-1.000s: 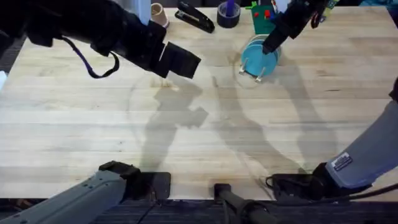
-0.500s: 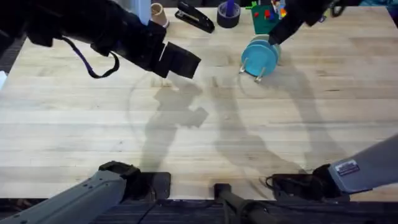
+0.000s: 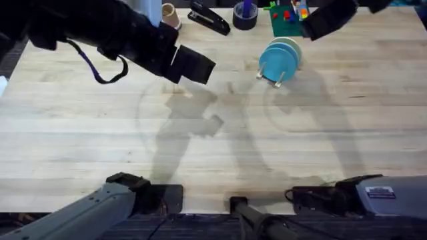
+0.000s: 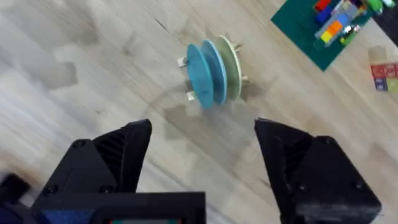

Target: Pick up the plates from the table one by one and place each into a slot on the dish rack.

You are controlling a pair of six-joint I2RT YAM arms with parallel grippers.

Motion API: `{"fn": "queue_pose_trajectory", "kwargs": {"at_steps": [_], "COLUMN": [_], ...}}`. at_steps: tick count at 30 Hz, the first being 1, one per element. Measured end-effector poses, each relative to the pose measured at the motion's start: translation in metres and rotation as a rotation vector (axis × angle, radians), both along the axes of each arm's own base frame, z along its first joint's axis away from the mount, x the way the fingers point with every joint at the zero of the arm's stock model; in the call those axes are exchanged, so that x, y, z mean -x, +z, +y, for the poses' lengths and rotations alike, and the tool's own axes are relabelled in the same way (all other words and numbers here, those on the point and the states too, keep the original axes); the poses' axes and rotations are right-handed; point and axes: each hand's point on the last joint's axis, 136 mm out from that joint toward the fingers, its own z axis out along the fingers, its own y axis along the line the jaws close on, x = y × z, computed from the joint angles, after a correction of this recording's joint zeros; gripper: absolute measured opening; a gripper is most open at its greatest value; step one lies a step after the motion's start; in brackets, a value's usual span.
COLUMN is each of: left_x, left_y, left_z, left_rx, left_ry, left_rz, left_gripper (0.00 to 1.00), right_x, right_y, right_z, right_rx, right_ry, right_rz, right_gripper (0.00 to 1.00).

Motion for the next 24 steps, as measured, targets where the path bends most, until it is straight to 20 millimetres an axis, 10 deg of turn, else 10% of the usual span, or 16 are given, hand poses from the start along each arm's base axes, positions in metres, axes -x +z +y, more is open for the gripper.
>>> {"fn": "queue_pose_trajectory", "kwargs": {"at_steps": [6,16,24], "left_x": [0.000,0.000,0.000], "left_y": [0.000,0.000,0.000], "left_z": [0.000,0.000,0.000], "left_rx": [0.000,0.000,0.000], "left_ry": [0.000,0.000,0.000], "left_rz": [0.000,0.000,0.000], "left_gripper": [0.994,0.994,0.994], "right_x": [0.021,0.077,0.072], "right_y": [0.016,-0.049,-0.055], "right_z": [-0.004,-0.009,-0.020], "right_rx": [-0.049,-0.048,-0.058], "right_ry": [-0.072,-0.180,-0.342], "right_rz": [-0.057,0.043,0.047], "right_gripper": [0.995,0.994,0.995]}}
